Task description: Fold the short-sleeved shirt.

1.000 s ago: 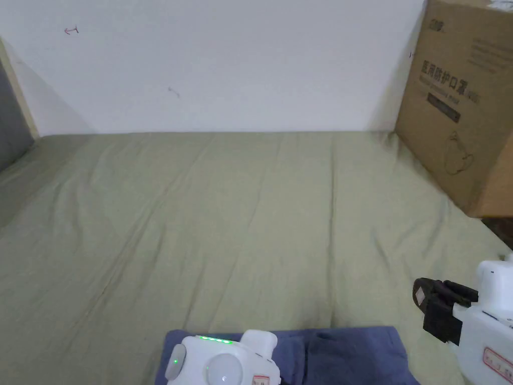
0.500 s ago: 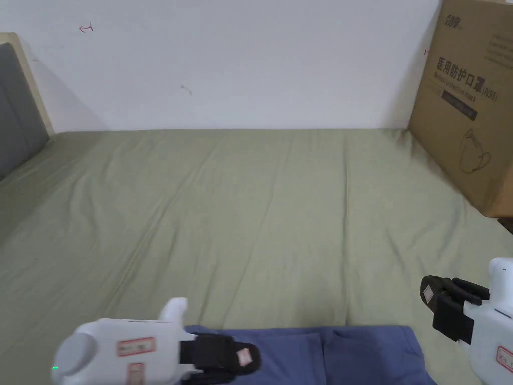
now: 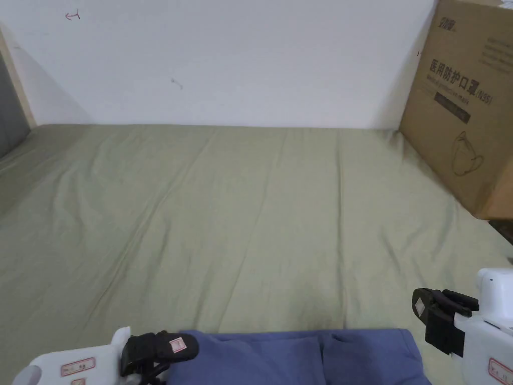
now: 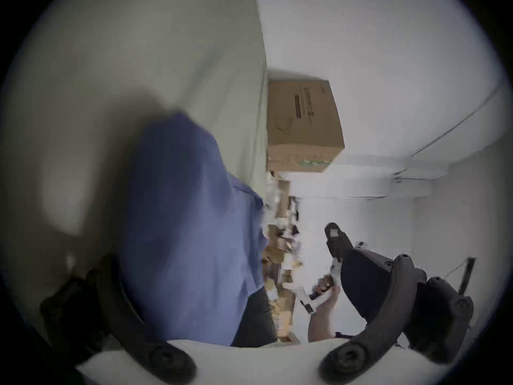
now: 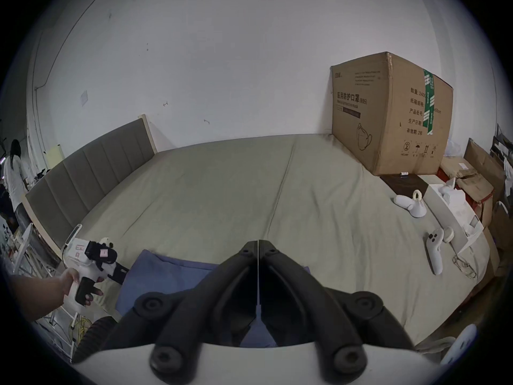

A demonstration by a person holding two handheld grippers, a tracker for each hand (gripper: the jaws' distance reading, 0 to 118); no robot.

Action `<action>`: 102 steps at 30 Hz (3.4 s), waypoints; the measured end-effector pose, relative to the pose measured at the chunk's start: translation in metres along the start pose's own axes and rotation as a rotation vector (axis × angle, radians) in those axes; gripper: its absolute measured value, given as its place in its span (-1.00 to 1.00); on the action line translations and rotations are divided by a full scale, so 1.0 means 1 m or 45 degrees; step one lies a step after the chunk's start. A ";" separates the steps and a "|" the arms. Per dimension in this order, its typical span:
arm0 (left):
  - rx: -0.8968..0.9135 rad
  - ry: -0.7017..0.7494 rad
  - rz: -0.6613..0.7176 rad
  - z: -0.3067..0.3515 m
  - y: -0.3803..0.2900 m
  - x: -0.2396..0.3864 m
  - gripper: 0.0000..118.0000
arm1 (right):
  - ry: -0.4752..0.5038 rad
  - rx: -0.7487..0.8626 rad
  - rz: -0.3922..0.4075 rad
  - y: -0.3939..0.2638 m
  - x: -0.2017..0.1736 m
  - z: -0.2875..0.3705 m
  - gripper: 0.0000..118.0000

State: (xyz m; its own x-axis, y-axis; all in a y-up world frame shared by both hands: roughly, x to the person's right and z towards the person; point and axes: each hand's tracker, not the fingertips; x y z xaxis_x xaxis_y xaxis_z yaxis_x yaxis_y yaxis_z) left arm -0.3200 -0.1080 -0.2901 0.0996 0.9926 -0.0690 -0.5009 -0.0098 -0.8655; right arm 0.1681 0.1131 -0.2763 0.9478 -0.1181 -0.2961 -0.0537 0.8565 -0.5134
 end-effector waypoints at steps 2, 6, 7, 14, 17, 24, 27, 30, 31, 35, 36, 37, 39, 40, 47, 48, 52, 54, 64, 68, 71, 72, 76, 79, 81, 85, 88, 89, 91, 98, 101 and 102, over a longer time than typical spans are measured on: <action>-0.097 -0.034 0.033 -0.030 -0.003 -0.009 1.00 | 0.004 -0.006 0.013 0.001 -0.003 0.000 -1.00; -0.096 -0.058 -0.087 -0.040 -0.004 -0.014 -0.47 | 0.013 -0.011 0.018 0.002 -0.004 0.000 -1.00; -0.026 -0.075 -0.032 -0.035 -0.003 -0.021 -0.76 | 0.015 -0.011 0.019 0.002 -0.004 0.000 -1.00; 0.009 0.351 -0.145 -0.026 -0.007 -0.008 -0.94 | 0.029 -0.028 0.004 0.001 -0.004 -0.004 -1.00; 0.025 0.494 -0.264 -0.016 -0.011 0.031 -0.94 | 0.046 -0.023 -0.001 0.004 -0.003 -0.003 -1.00; 0.269 1.263 -0.417 0.059 -0.028 0.135 -0.94 | 0.088 0.012 0.007 0.012 -0.005 0.000 -1.00; 0.314 1.397 -0.580 0.058 -0.047 0.172 -0.94 | 0.112 0.026 -0.005 0.013 -0.007 0.002 -1.00; 0.396 1.196 -0.489 0.044 -0.063 0.191 -0.94 | 0.131 0.040 -0.011 0.013 -0.008 0.007 -1.00; 0.367 1.173 -0.487 0.030 -0.065 0.195 -0.94 | 0.134 0.042 -0.011 0.012 -0.008 0.008 -1.00; 0.221 1.106 -0.497 -0.035 -0.057 0.193 -0.94 | 0.136 0.041 -0.011 0.012 -0.003 0.015 -1.00; 0.198 1.085 -0.494 -0.051 -0.057 0.192 -0.94 | 0.128 0.037 -0.012 0.011 -0.001 0.016 -1.00; 0.173 1.100 -0.505 -0.070 -0.056 0.190 -0.94 | 0.120 0.035 -0.015 0.010 0.002 0.018 -1.00; 0.103 1.100 -0.508 -0.107 -0.056 0.184 -0.94 | 0.108 0.031 -0.025 0.009 0.007 0.021 -1.00; 0.058 1.080 -0.500 -0.125 -0.055 0.178 -0.94 | 0.101 0.030 -0.034 0.008 0.010 0.022 -1.00; -0.150 0.963 -0.352 -0.199 -0.050 0.137 0.27 | 0.054 -0.002 -0.090 0.000 0.028 0.022 -1.00; -0.162 0.930 -0.327 -0.202 -0.050 0.134 0.75 | 0.051 -0.006 -0.096 -0.001 0.029 0.022 -1.00; -0.195 0.787 -0.356 -0.200 -0.059 0.143 0.99 | 0.050 -0.009 -0.107 -0.001 0.030 0.022 -1.00; -0.215 0.784 -0.407 -0.192 -0.062 0.156 0.99 | 0.050 -0.002 -0.109 -0.001 0.031 0.022 -1.00; -0.026 0.891 -0.926 -0.162 -0.097 0.193 -0.93 | 0.054 0.030 -0.116 0.002 0.032 0.022 -1.00; -0.191 0.853 -0.809 -0.207 -0.094 0.165 -0.93 | 0.041 0.025 -0.114 0.000 0.036 0.021 -1.00; -0.297 0.836 -0.511 -0.235 -0.085 0.123 -0.93 | 0.033 0.010 -0.121 -0.001 0.040 0.018 -1.00; -0.324 0.851 -0.471 -0.241 -0.085 0.114 -0.93 | 0.030 0.003 -0.118 -0.002 0.041 0.017 -1.00; -0.358 0.913 -0.472 -0.258 -0.091 0.085 -0.94 | 0.026 -0.019 -0.124 -0.004 0.042 0.014 -1.00; -0.300 0.809 -0.411 -0.247 -0.088 0.098 -0.94 | 0.048 -0.025 -0.153 -0.004 0.041 0.013 -1.00; -0.198 0.746 -0.554 -0.231 -0.091 0.131 -0.94 | 0.071 -0.017 -0.174 0.001 0.039 0.015 -1.00; 0.202 0.660 -0.998 -0.162 -0.094 0.236 -0.94 | 0.073 0.104 -0.121 0.032 0.032 0.032 -1.00; 0.608 0.664 -1.304 -0.099 -0.104 0.298 -0.94 | 0.092 0.282 -0.073 0.060 0.023 0.050 -1.00; 0.715 0.688 -1.385 -0.086 -0.110 0.308 -0.94 | 0.084 0.337 -0.055 0.067 0.019 0.054 -1.00; 0.911 0.784 -1.523 -0.068 -0.119 0.318 -0.94 | 0.035 0.484 0.005 0.074 0.007 0.059 -1.00; 1.273 1.015 -1.633 -0.053 -0.142 0.292 -0.94 | -0.238 0.755 0.092 0.055 -0.013 0.041 -1.00; 1.283 1.052 -1.587 -0.057 -0.142 0.286 -0.94 | -0.216 0.702 -0.046 0.054 -0.009 0.037 -1.00; 1.279 1.048 -1.584 -0.059 -0.142 0.287 -0.94 | -0.241 0.712 -0.040 0.053 -0.008 0.038 -1.00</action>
State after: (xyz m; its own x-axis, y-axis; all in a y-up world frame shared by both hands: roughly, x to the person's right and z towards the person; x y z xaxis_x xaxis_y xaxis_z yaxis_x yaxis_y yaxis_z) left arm -0.1700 0.1710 -0.2164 0.9868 0.0479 -0.1548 -0.0512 0.9985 -0.0173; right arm 0.1691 0.1788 -0.2709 0.9887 -0.0996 -0.1124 0.1001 0.9950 -0.0018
